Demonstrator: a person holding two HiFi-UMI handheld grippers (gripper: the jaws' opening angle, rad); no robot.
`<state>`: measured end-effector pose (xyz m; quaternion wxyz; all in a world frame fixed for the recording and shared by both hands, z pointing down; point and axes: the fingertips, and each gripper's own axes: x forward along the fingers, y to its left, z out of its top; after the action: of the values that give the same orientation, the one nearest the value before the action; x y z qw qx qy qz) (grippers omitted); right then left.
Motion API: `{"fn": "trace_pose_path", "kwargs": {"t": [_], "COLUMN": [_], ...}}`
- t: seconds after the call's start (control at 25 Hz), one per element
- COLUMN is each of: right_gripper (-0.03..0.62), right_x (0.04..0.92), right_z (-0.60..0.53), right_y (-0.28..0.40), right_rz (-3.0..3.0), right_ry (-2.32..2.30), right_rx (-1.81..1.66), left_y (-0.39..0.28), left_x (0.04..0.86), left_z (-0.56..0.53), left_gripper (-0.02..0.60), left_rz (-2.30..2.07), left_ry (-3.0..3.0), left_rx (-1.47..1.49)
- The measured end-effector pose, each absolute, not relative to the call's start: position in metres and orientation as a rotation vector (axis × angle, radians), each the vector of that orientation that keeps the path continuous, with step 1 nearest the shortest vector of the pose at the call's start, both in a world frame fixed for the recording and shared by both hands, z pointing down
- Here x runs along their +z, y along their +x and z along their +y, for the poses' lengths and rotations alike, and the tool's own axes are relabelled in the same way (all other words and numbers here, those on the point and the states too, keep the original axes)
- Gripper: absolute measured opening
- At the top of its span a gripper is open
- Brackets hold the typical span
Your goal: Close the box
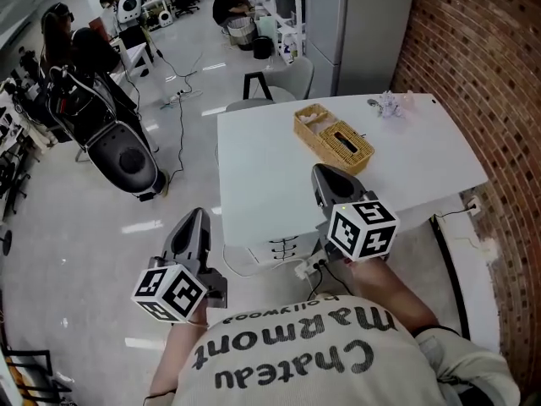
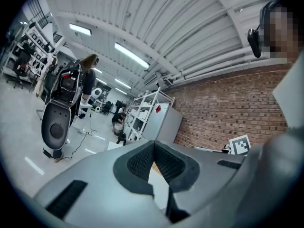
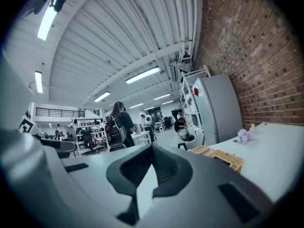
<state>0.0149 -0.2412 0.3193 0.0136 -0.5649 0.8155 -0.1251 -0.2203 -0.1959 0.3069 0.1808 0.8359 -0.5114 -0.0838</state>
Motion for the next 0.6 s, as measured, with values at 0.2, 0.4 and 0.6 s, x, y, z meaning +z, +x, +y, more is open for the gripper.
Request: {"fn": "trace_pose_path", "kwargs": {"t": [0.2, 0.4, 0.6], "right_gripper": [0.002, 0.002, 0.002], "right_x": [0.311, 0.309, 0.312], "right_z": [-0.232, -0.227, -0.221], "right_y": [-0.013, -0.029, -0.037], "right_rz": [2.573, 2.583, 2.607], "right_ry": [-1.693, -1.694, -1.707], "right_rx": [-0.355, -0.338, -0.333], "left_y": [-0.233, -0.244, -0.252], "left_x": [0.307, 0.312, 0.314], "left_z": [-0.19, -0.187, -0.182], "left_gripper": [0.002, 0.002, 0.002], "left_rz": [-1.454, -1.451, -1.451], "left_ry": [2.351, 2.342, 2.331], "left_rx": [-0.256, -0.258, -0.248]}}
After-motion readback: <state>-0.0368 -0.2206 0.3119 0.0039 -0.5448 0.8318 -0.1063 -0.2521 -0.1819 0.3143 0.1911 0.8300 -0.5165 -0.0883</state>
